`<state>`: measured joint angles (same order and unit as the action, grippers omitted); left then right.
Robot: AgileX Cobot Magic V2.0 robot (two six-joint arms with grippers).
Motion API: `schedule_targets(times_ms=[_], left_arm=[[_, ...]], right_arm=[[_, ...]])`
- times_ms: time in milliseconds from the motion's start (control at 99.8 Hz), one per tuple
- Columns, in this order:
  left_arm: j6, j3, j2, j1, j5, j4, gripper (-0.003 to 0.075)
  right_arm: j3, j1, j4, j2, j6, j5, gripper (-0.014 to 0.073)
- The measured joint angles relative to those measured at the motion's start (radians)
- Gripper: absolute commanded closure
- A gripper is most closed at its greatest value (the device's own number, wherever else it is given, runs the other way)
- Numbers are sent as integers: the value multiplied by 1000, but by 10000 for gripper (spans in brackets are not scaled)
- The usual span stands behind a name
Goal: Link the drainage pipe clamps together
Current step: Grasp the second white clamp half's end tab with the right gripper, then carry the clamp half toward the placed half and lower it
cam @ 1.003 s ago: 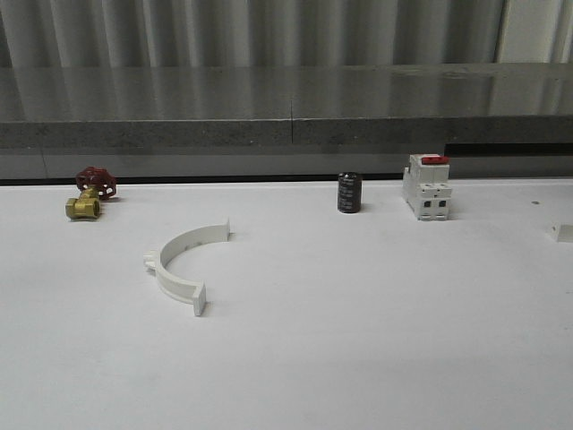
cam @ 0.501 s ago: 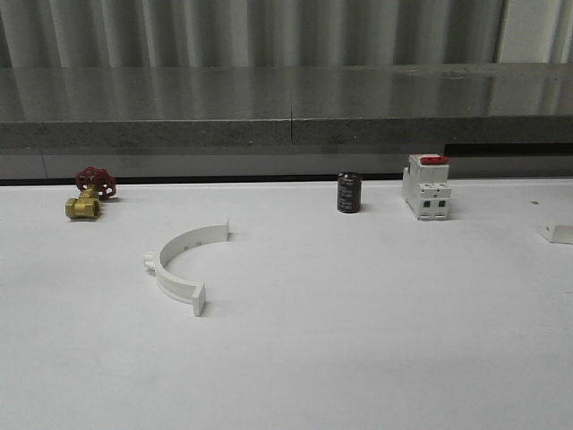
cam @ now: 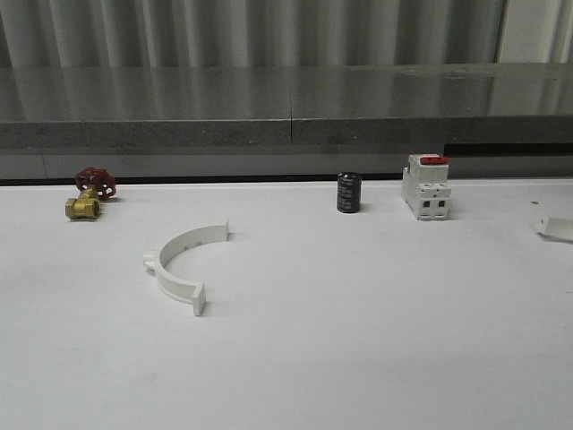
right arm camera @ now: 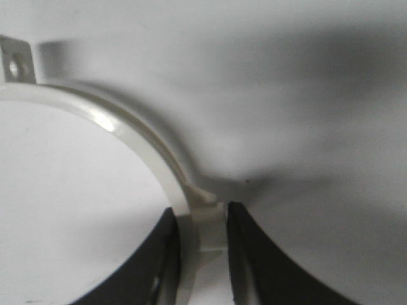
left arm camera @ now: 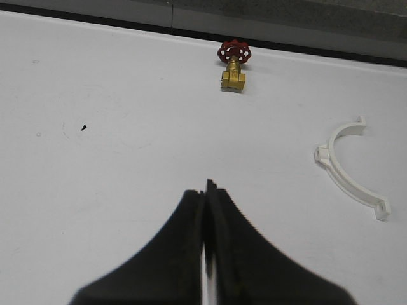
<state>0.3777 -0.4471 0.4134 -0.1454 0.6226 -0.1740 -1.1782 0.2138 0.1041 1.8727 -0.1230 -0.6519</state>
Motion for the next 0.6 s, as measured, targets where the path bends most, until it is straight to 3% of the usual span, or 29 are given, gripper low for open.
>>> schedule_targets(times_ms=[190,361,602], left_arm=[[0,0,0,0,0,0,741],[0,0,0,0,0,0,741],[0,0,0,0,0,0,741]], right_arm=[[-66,-80,35,-78,35,-96,545],[-79,-233,37,-149,123,-114,545],[-80,-500,-25,-152,404,-80,545]])
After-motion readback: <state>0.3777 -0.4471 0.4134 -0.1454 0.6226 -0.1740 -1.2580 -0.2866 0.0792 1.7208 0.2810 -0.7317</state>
